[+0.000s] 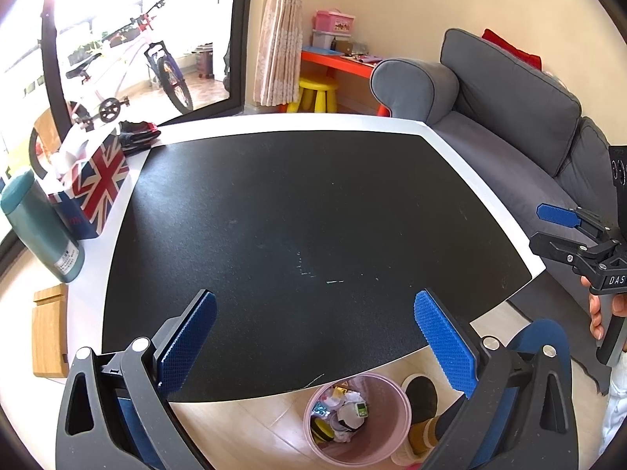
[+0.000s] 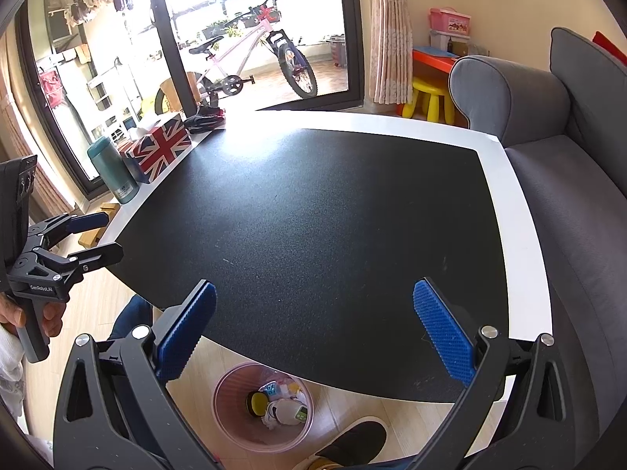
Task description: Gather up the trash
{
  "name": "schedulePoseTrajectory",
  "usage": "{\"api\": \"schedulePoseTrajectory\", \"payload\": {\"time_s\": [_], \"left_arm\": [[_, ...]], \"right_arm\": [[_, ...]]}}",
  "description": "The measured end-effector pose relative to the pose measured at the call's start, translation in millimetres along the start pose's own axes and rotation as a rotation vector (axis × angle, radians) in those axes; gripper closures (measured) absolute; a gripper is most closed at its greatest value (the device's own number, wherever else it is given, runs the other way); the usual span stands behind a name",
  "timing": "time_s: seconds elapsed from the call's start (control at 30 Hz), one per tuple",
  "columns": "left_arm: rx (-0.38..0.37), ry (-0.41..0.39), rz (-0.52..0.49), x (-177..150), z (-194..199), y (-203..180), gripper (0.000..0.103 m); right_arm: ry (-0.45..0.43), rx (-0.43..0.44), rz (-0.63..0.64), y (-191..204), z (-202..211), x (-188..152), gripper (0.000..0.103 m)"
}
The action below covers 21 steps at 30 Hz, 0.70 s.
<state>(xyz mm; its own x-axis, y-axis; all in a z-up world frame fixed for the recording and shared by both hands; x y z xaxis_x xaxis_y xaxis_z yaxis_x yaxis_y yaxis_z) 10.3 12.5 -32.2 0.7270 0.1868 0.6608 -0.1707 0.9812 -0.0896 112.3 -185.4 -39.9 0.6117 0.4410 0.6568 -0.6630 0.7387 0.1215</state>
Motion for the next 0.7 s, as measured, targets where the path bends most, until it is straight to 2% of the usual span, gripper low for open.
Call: {"api": "schedulePoseTrajectory", "payload": {"time_s": [0.7], "left_arm": [[-0.003, -0.001, -0.001, 0.8, -0.1, 0.0, 0.006]], "right_arm": [[0.001, -0.001, -0.001, 0.8, -0.4, -1.3, 0.004]]}}
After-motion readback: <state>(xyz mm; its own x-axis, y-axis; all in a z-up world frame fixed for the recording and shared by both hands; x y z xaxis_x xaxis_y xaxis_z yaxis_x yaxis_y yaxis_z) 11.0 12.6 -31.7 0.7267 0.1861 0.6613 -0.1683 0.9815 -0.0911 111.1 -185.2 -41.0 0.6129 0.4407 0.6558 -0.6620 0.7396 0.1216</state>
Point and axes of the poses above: each gripper's, at about its wrist camera, not at the fingertips, and z roughly against the way its jaws point, y to its left, x to its top, the point moved 2 cm from there along -z, roughly the way its jaws point, and after that the axes turned 3 degrees about -z, right-handed, at the moved point
